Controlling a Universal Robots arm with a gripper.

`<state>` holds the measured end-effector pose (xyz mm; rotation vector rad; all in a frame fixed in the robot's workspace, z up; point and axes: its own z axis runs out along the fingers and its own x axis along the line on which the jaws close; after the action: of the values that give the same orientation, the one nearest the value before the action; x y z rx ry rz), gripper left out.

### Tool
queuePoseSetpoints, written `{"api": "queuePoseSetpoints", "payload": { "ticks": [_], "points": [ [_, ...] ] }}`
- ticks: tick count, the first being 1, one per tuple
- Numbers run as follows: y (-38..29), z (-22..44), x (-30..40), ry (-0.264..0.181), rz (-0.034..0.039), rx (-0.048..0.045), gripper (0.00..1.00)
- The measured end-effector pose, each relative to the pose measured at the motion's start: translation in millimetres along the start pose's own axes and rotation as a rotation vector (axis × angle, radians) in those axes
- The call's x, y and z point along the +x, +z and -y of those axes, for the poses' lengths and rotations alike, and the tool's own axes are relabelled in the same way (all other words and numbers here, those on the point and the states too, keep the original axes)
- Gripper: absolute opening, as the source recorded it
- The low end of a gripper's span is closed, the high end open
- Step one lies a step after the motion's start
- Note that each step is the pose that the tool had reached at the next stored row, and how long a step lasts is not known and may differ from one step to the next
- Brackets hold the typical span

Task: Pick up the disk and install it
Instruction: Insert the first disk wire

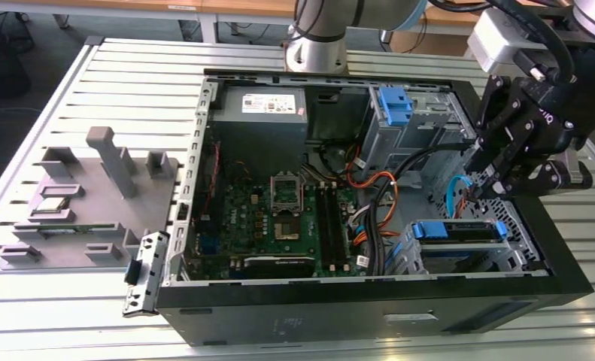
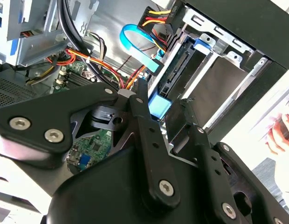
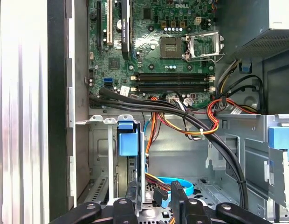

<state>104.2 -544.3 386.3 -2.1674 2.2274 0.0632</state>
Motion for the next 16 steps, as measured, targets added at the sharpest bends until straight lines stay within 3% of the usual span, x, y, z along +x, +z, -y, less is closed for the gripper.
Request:
{"api": "queuePoseSetpoints", "payload": {
  "ticks": [10, 16],
  "points": [
    [0.3, 0.9, 0.1, 0.000, 0.0002, -0.0003, 0.42],
    [2.0, 12.1, -0.2, 0.000, 0.0000, -0.0065, 0.42]
  ]
}}
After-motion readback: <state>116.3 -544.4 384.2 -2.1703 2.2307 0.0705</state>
